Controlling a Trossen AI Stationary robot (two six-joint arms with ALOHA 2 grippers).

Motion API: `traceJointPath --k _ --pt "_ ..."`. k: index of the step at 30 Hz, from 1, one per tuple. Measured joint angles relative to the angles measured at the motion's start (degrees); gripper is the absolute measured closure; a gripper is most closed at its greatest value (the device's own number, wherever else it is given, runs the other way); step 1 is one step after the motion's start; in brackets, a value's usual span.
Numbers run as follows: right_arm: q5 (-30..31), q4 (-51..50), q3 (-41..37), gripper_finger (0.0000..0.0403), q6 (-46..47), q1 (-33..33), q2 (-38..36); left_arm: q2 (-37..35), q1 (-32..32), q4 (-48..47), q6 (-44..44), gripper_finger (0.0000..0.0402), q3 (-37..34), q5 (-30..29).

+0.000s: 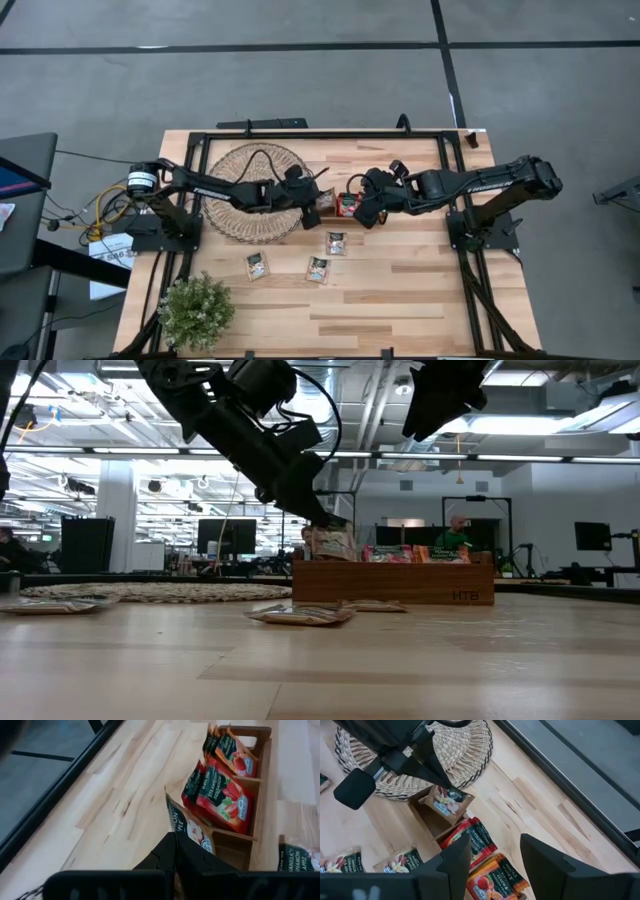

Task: Pick & Place Tea
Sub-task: Put the brown tea bag into the left section of the wooden organizer

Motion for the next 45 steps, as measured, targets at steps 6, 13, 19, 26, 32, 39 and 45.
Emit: traceJointPath --k 6,13,19,26,32,39,45 --pt "0.0 0.0 0.0 0.0237 0.0 0.0 0.0 0.0 0.6 -0.2 1.1 0.0401 0.0 1.8" --pt "0.0 0.0 0.0 0.0241 0.0 0.0 0.0 0.0 0.9 -0.1 5.0 0.0401 0.0 1.9" --pt "0.0 0.1 0.0 0.0242 0.0 0.0 0.0 0.0 0.9 0.0 6.5 0.0401 0.0 1.6" --pt "0.0 0.1 0.0 0.0241 0.0 0.0 0.0 -0.1 0.8 0.0 6.5 0.0401 0.0 1.7" --pt "0.0 0.1 0.0 0.0243 0.0 0.0 0.0 -0.1 0.8 0.0 6.4 0.0393 0.0 4.5" --pt "0.0 0.1 0.0 0.0241 0.0 0.0 0.0 -0.1 0.9 0.0 5.8 0.0348 0.0 4.8" --pt "0.0 0.1 0.0 0.0244 0.0 0.3 0.0 -0.1 0.9 0.0 6.5 0.0311 0.0 1.9"
